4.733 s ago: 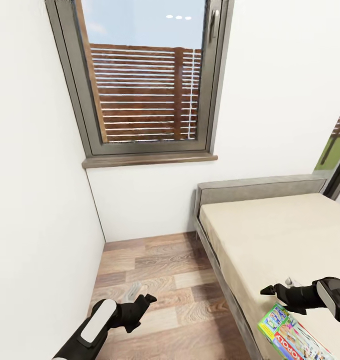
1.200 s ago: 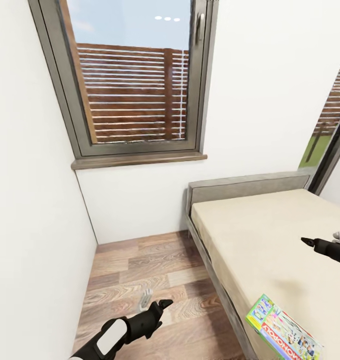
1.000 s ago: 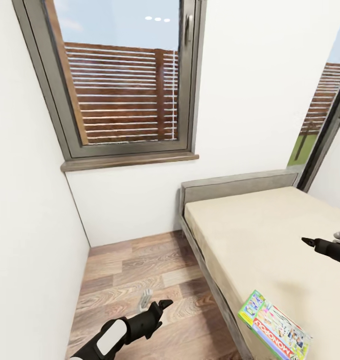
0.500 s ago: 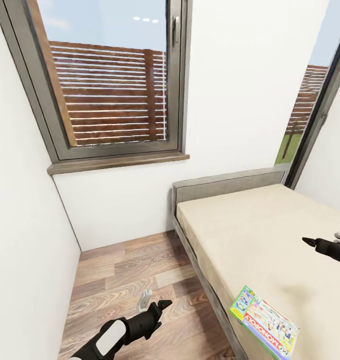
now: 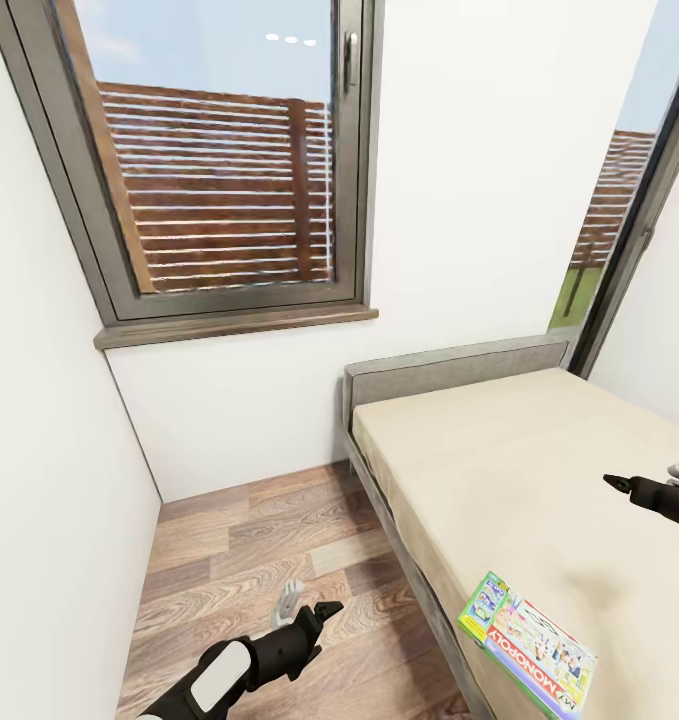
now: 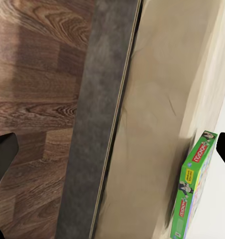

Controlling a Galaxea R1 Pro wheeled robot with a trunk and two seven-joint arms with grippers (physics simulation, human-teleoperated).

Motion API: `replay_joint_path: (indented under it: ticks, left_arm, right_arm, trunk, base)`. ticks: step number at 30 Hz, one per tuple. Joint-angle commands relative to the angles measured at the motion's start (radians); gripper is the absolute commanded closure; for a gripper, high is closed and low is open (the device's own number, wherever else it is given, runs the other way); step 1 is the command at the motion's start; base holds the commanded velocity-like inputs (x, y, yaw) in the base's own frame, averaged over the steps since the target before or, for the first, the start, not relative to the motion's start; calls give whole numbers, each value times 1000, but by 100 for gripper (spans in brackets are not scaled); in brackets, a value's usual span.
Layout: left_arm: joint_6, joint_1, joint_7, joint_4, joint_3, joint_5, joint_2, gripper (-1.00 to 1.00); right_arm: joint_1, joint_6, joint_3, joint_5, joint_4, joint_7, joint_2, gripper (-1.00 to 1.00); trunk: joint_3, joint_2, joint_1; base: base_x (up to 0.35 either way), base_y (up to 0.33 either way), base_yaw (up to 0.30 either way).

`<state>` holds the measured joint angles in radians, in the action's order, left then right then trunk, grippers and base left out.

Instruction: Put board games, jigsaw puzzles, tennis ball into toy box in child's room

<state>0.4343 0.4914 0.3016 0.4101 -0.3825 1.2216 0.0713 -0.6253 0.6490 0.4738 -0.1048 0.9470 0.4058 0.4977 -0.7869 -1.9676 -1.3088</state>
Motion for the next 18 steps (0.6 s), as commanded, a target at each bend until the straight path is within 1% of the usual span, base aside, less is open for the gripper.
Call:
replay_joint_path:
  ticks: [1, 5, 8, 13, 18]
  left_arm:
    - [1, 1, 2, -1, -4, 6, 0, -100]
    - [1, 1, 2, -1, -4, 5, 1, -100]
    - [1, 1, 2, -2, -4, 5, 2, -100]
    - [1, 1, 3, -2, -4, 4, 3, -100]
    - [1, 1, 3, -2, -5, 4, 4, -100]
  right_arm:
    - [-1, 8, 2, -10, 1, -1, 0, -100]
    - [-1, 9, 2, -10, 1, -1, 0, -100]
    - [-1, 9, 2, -10, 1, -1, 0, -100]
    - [-1, 9, 2, -10, 1, -1, 0, -100]
    - [-1, 10, 2, -10, 1, -1, 0, -100]
  trunk:
    - [-1, 0, 0]
    - [-1, 0, 0]
    - [-1, 0, 0]
    - [-1, 0, 0]
    - [-1, 0, 0]
  base:
    - [0, 0, -2]
    - [0, 0, -16]
    - [0, 0, -91]
    - [0, 0, -175]
    - [0, 0, -229]
